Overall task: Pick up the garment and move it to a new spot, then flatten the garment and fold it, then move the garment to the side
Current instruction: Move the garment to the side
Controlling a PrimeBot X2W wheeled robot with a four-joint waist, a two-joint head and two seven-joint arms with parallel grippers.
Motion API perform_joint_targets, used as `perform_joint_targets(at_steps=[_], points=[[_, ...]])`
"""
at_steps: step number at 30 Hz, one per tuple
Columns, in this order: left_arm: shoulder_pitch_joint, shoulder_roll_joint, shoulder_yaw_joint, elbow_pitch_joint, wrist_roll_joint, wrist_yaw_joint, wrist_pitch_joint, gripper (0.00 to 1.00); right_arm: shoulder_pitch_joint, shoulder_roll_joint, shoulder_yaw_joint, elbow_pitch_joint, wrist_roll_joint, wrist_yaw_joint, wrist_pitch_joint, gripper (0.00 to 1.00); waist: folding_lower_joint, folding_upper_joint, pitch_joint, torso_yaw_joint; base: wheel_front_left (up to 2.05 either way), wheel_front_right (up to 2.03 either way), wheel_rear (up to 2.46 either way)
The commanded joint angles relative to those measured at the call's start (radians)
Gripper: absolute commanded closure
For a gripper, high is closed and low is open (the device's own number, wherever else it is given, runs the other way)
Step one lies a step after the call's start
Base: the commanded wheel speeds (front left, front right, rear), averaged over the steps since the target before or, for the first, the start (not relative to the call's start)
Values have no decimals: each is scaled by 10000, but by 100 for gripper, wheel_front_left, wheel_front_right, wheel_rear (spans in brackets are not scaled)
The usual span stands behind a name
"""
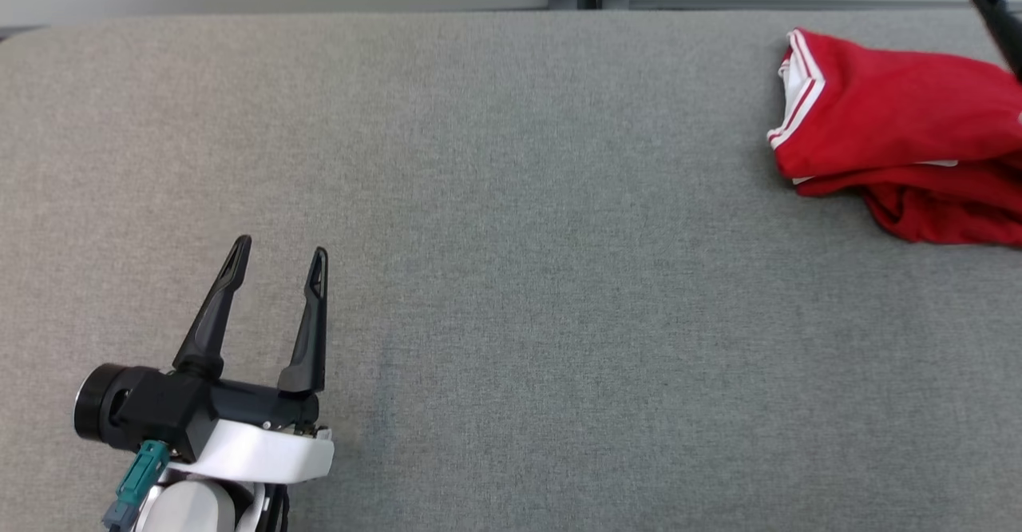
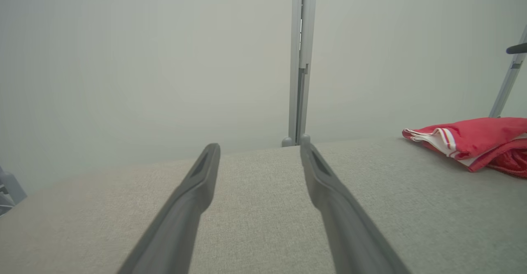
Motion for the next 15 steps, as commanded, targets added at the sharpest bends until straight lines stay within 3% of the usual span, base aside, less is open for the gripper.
perform_joint_targets(at_steps=[1, 9, 12, 15], points=[[101, 37, 69, 31, -26, 38, -29, 0, 325, 73, 9, -5, 6, -3, -440, 0, 0, 0, -262, -47, 0, 0, 0], [457, -8, 209, 133, -38, 60, -29, 0, 1731, 820, -136, 222, -190, -3, -2948, 0, 0, 0, -936, -125, 0, 0, 0], [523, -15, 316, 163, -36, 59, -29, 0, 2092, 1041, -617, 173, -356, -3, -3168, 0, 0, 0, -1150, -139, 0, 0, 0], [652, -28, 449, 143, -66, 100, -29, 0, 2497, 1350, -1927, -290, -1047, -3, -3171, 0, 0, 0, -1301, -229, 0, 0, 0]])
